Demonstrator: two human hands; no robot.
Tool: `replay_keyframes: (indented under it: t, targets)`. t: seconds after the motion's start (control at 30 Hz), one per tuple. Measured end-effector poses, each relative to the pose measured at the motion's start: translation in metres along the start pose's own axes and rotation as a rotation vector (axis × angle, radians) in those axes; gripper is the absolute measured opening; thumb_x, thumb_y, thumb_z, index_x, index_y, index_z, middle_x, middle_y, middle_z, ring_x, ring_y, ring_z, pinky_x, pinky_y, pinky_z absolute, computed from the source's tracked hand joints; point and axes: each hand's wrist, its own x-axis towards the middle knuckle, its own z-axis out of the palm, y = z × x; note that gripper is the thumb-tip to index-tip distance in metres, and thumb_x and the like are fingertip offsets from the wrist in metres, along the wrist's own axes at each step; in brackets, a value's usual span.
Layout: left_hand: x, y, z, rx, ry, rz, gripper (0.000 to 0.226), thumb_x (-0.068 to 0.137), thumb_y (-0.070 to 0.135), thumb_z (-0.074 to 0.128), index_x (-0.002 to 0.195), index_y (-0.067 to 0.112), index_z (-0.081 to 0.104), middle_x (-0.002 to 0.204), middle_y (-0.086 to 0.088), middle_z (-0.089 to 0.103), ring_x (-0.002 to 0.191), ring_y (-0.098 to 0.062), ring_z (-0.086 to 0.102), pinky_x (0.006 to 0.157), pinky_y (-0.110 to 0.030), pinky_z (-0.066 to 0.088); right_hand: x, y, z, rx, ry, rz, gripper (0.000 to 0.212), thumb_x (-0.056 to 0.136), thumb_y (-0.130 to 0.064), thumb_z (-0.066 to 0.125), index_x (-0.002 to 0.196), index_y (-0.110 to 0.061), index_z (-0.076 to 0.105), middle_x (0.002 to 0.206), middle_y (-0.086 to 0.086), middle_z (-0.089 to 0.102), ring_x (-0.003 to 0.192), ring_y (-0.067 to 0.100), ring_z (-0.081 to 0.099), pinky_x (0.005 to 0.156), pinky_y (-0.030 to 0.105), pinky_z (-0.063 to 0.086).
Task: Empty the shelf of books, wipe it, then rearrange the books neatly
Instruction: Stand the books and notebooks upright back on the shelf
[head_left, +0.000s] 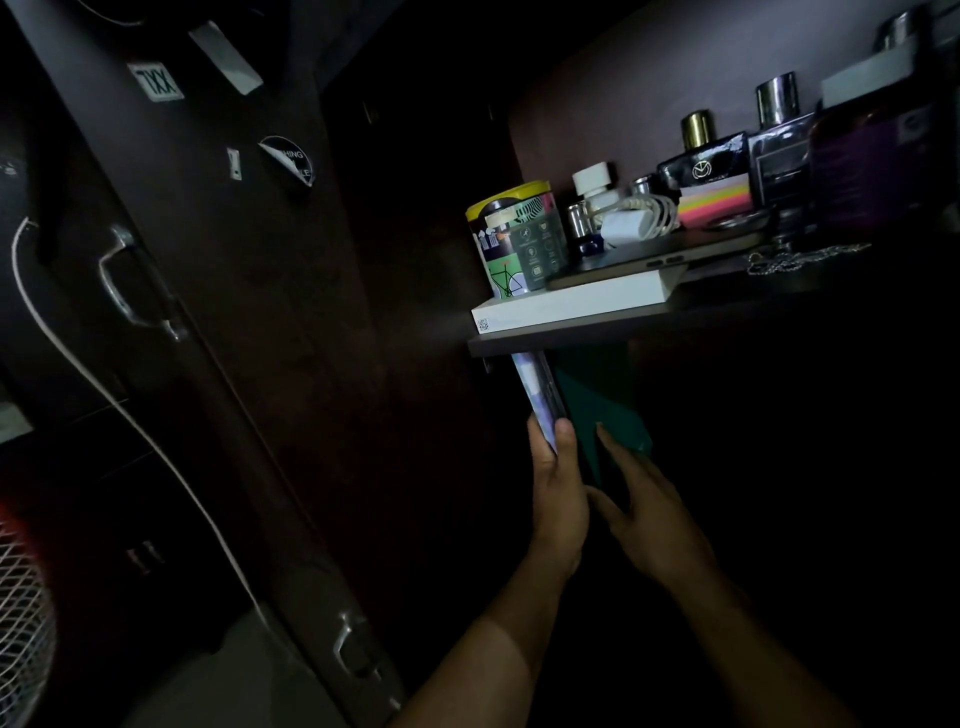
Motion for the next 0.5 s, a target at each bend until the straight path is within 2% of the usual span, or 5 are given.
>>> replay_keyframes:
  t: [0.07,0.13,0.27,0.4,0.5]
  targets:
    - [-0.001,-0.006,-0.003,-0.038,-0.035,-0.097,0.061,0.091,0.074,0.04,0.146,0.047,0.035,0.142,0.034,0.044,0.127,0.02,0.042,0.112,-0.018,0.03,-0.002,0.0,-0.002,0.016,0.014,0.027,0.076,0.096,-0.039,0.063,0.158,-0.038,0.018,0.164,-0.001,0.027,0.147,0.018,0.031,0.113,0.031,0.031]
    - [-0.011,-0.016,-0.009,-0.111,-0.037,-0.222,0.075,0.087,0.082,0.045,0.148,0.038,0.045,0.15,0.017,0.05,0.139,-0.005,0.045,0.119,-0.034,0.031,-0.01,-0.004,-0.004,0.05,0.027,0.048,0.082,0.091,-0.04,0.07,0.158,-0.035,0.023,0.162,0.0,0.03,0.146,0.018,0.033,0.113,0.03,0.032]
    - [-0.027,-0.005,-0.021,-0.026,-0.08,-0.223,0.047,0.104,0.056,0.04,0.132,0.026,0.062,0.128,0.005,0.068,0.121,-0.011,0.063,0.108,-0.035,0.046,-0.039,-0.015,-0.013,-0.026,0.007,0.042,0.081,0.088,-0.041,0.073,0.156,-0.032,0.03,0.158,0.003,0.037,0.141,0.016,0.039,0.107,0.023,0.033]
    - [-0.03,0.021,-0.023,0.234,-0.06,-0.175,0.055,0.099,0.066,0.033,0.118,0.023,0.06,0.117,0.0,0.067,0.111,-0.019,0.063,0.101,-0.041,0.048,-0.07,-0.031,-0.024,-0.148,-0.052,0.079,0.074,0.093,-0.044,0.065,0.156,-0.03,0.028,0.16,0.0,0.034,0.141,0.013,0.037,0.105,0.017,0.028]
    - [-0.04,0.045,-0.028,0.243,-0.067,-0.225,0.047,0.107,0.046,0.037,0.148,0.022,0.042,0.146,-0.006,0.053,0.133,-0.028,0.051,0.11,-0.041,0.041,-0.084,-0.054,-0.036,-0.138,-0.039,0.155,0.079,0.092,-0.048,0.065,0.158,-0.029,0.026,0.16,0.0,0.034,0.143,0.016,0.036,0.108,0.021,0.028]
